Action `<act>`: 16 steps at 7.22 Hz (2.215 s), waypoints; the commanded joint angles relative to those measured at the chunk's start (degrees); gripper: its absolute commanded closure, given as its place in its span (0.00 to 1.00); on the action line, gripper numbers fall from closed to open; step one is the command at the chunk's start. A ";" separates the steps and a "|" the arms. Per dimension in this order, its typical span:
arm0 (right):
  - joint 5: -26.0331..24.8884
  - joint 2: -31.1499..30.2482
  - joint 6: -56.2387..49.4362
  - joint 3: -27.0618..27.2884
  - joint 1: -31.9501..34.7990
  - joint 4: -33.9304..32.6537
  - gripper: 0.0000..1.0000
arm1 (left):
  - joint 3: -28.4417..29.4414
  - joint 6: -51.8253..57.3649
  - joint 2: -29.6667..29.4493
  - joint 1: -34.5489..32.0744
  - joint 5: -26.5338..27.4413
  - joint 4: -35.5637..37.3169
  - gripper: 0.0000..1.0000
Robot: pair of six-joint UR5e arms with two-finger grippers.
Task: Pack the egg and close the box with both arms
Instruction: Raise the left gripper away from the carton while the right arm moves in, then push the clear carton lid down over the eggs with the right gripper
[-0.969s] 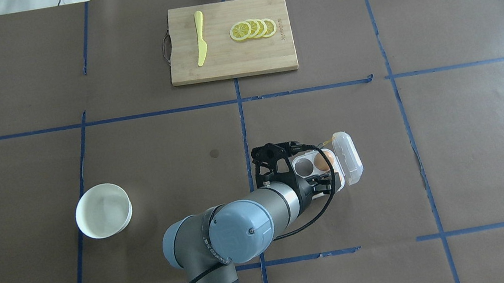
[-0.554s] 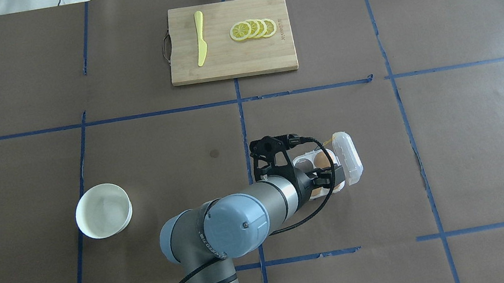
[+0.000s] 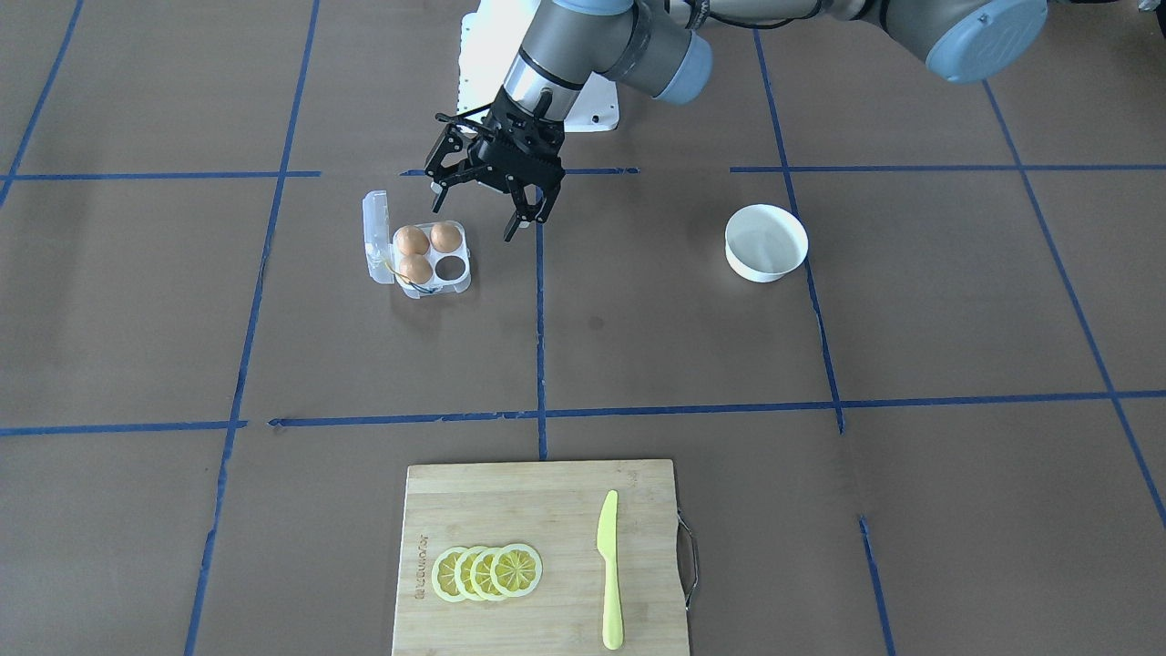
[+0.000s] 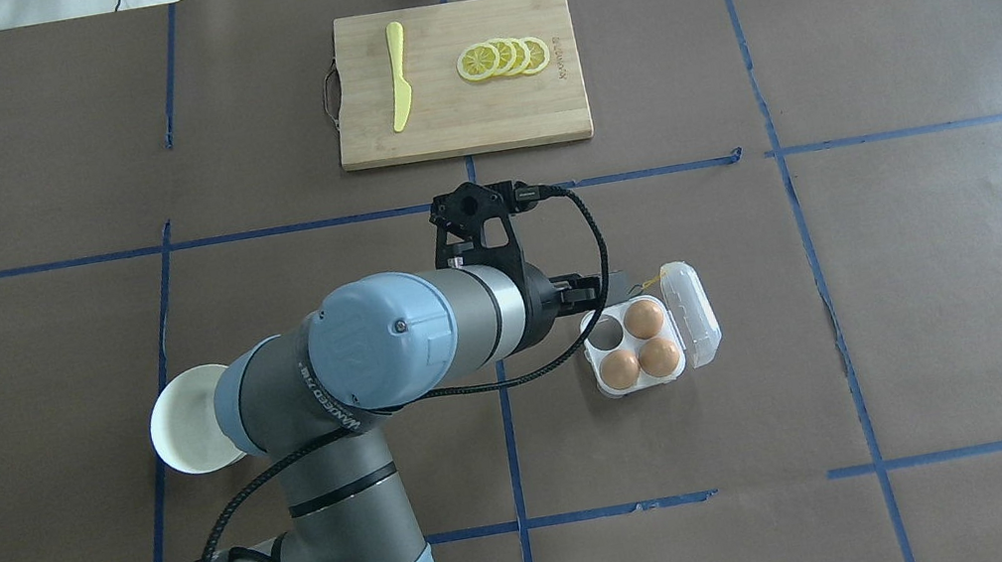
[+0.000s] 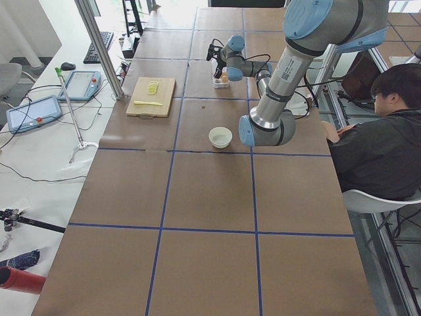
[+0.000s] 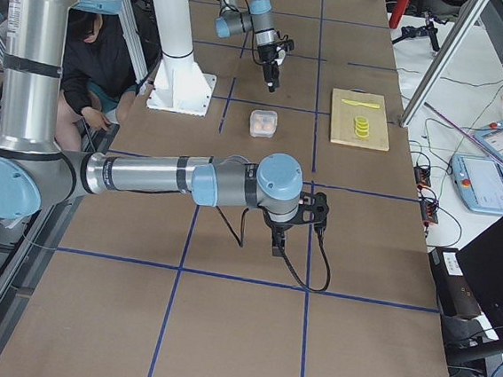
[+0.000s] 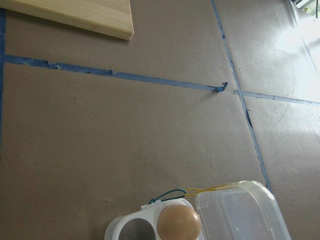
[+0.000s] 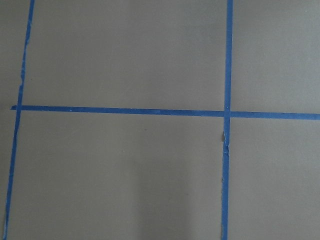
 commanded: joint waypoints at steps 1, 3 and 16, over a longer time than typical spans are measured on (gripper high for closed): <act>-0.46 -0.14 12.68 6.75 -6.08 1.30 0.00 | -7.21 4.90 0.68 -4.11 -2.66 13.77 0.00; -5.17 -0.75 30.38 6.78 -16.07 15.48 0.00 | -14.25 12.10 3.65 -10.67 -5.20 21.89 0.00; -23.93 12.50 65.56 3.46 -55.50 37.35 1.00 | -23.07 39.82 16.59 -29.79 -10.66 26.31 0.00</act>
